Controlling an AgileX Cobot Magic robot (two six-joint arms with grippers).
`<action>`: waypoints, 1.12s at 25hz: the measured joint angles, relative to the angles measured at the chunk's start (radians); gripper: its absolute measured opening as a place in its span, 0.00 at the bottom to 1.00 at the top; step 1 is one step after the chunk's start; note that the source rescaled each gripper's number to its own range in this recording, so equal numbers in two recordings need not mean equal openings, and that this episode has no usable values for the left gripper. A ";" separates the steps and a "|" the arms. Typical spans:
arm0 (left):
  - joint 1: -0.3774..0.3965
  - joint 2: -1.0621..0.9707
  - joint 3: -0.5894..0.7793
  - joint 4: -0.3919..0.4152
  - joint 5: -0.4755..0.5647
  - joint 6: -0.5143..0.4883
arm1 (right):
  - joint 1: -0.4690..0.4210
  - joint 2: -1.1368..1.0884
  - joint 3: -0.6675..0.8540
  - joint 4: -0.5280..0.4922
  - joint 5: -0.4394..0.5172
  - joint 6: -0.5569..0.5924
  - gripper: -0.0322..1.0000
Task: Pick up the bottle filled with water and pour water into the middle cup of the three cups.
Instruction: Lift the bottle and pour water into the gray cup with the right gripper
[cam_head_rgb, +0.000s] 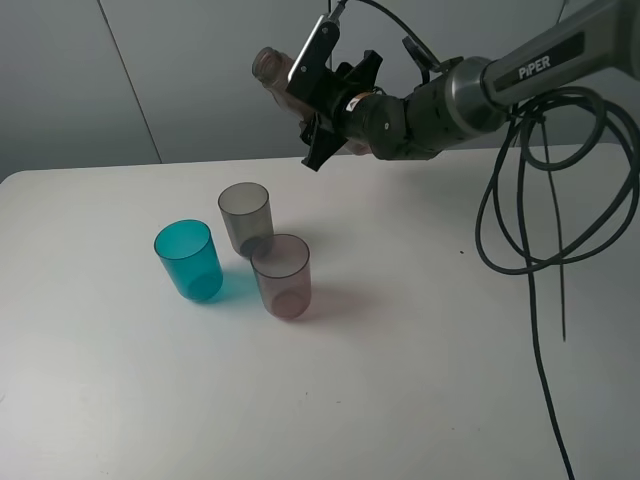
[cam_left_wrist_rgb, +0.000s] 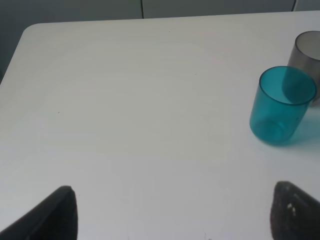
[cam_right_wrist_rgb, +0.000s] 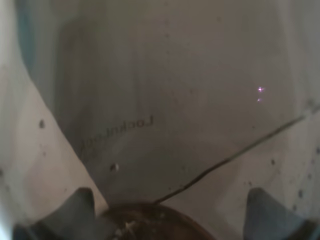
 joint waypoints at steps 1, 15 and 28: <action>0.000 0.000 0.000 0.000 0.000 0.000 | 0.008 0.002 0.000 0.007 -0.004 -0.023 0.03; 0.000 0.000 0.000 0.000 0.000 0.000 | 0.020 0.059 0.000 0.016 -0.054 -0.243 0.03; 0.000 0.000 0.000 0.000 0.000 0.000 | 0.020 0.081 0.000 -0.002 -0.085 -0.414 0.03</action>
